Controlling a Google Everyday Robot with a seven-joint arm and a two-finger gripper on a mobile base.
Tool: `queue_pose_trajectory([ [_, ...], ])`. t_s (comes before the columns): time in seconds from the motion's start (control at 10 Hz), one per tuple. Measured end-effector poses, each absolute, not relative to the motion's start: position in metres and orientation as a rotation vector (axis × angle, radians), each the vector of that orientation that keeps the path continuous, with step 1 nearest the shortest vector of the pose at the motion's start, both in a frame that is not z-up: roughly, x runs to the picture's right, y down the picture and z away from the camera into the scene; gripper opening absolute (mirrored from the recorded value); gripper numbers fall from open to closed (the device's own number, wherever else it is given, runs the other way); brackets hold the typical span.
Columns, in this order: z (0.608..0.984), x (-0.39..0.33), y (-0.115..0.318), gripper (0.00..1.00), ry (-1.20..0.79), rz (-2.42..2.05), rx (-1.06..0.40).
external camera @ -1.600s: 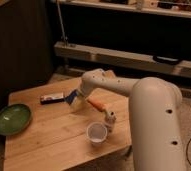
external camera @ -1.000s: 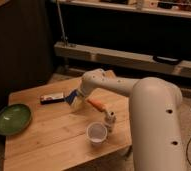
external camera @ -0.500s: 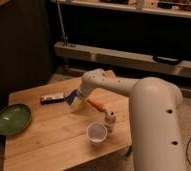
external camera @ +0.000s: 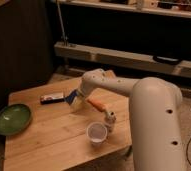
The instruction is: Push the eraser across the table
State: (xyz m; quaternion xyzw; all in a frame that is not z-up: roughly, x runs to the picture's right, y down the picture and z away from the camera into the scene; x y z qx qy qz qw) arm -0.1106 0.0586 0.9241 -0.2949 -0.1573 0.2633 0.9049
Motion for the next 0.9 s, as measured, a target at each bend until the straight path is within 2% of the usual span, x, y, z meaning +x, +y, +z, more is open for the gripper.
queue_pose_trajectory([
  [0.4,0.924,-0.111,0.057,0.78,-0.328,0.541,-0.600],
  [0.5,0.924,-0.112,0.053,0.73,-0.339,0.533,-0.576],
  [0.9,0.895,-0.124,-0.009,0.33,-0.419,0.436,-0.366],
])
